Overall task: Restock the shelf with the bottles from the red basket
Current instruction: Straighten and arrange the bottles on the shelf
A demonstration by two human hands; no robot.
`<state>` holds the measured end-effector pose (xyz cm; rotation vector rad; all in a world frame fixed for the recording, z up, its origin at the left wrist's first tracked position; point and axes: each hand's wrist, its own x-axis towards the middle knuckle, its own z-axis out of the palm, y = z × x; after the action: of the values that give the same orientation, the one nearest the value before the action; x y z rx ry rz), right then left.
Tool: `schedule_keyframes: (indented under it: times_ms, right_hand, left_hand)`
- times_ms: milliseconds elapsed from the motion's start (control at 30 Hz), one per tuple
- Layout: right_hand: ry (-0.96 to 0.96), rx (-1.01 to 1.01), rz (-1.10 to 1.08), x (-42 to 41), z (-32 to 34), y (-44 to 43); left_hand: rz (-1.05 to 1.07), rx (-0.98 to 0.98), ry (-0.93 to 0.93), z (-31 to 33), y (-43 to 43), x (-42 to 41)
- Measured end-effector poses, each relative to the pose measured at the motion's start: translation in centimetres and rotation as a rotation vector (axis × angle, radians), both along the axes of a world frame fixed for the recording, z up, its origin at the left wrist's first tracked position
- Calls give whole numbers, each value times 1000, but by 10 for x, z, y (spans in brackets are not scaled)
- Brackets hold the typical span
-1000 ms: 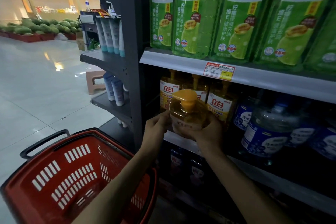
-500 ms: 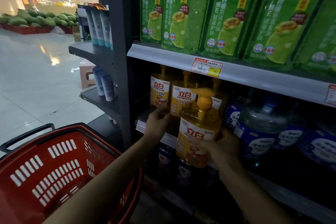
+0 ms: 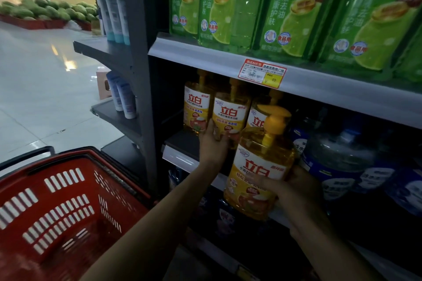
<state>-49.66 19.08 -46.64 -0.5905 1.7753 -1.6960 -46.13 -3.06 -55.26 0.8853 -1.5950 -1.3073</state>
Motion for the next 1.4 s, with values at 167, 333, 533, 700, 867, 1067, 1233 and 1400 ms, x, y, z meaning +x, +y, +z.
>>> schedule_keyframes:
  times_ms: [167,333,533,700,867,1067,1233,1400]
  right_hand:
    - [-28,12,-8,-2,-1,0]
    - [-46,19,-8,-4,-1,4]
    - [-61,14,-23,-6,-2,4]
    - [-87,3,-17,-6,1,5]
    - [-101,15,-42,-7,4,4]
    - [-98,28,-49,-7,1,4]
    - [-81,69,-34,-6,-4,6]
    - [-60,93,-14,-7,-3,11]
  left_hand:
    - [-17,-93,-132,15,6,2]
    - [57,-188,-342,17,13,-3]
    - [155,-227,-438,17,16,-13]
    - [291,-257,-417,20,18,-19]
    - [341,-248,-411,28,18,-23]
    - [382,-208,-382,30,25,-27]
    - [350,-209,-436,32,27,-26]
    - [300,-193,-446,34,29,-21]
